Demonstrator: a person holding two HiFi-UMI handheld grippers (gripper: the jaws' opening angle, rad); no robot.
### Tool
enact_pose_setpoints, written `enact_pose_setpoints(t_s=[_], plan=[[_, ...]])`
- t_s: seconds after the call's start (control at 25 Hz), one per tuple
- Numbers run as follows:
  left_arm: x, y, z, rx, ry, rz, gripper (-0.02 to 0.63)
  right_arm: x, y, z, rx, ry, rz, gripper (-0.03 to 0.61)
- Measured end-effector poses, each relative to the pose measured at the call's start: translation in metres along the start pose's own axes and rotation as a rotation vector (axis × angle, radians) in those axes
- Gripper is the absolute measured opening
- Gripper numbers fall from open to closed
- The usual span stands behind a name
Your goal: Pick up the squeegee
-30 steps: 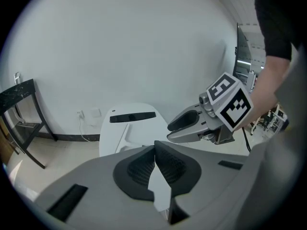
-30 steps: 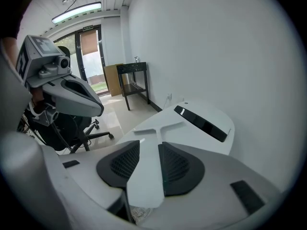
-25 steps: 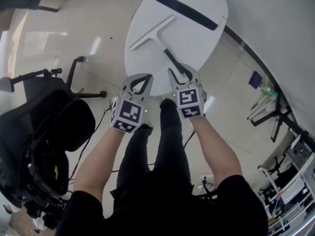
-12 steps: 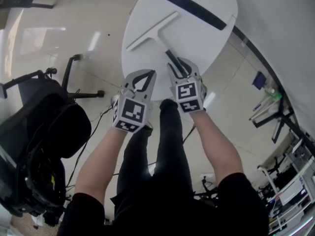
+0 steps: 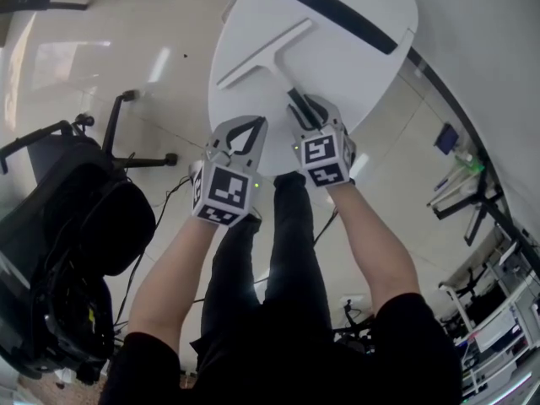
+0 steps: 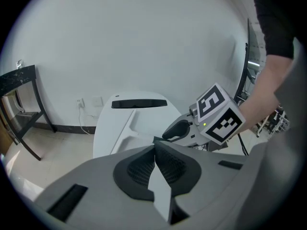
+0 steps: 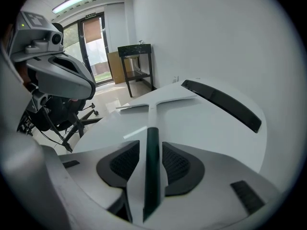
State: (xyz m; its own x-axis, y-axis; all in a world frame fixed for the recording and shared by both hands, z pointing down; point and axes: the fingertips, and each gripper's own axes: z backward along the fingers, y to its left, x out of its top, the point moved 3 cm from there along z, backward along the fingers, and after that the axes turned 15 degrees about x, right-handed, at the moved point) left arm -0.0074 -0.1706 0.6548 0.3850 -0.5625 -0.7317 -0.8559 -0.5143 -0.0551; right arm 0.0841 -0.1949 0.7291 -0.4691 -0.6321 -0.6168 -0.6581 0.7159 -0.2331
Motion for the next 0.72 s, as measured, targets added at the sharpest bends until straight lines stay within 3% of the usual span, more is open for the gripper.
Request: enact_pose_setpoints(t_s=[0.36,0.44,0.72], plan=[[-0.004,0.004,-0.004,0.007,0.013,0.003,-0.008,-0.006,-0.005,-0.011,-0.009,0.042,0.007,0.15],[-0.006,0.005,-0.003,0.007,0.015,0.003,-0.008,-0.006,-0.005,-0.011,-0.019,0.046,0.012,0.11],[-0.004,0.006,0.007,0.021,0.016,-0.002,-0.008,-0.003,-0.003,-0.005,-0.037,0.036,0.015,0.101]])
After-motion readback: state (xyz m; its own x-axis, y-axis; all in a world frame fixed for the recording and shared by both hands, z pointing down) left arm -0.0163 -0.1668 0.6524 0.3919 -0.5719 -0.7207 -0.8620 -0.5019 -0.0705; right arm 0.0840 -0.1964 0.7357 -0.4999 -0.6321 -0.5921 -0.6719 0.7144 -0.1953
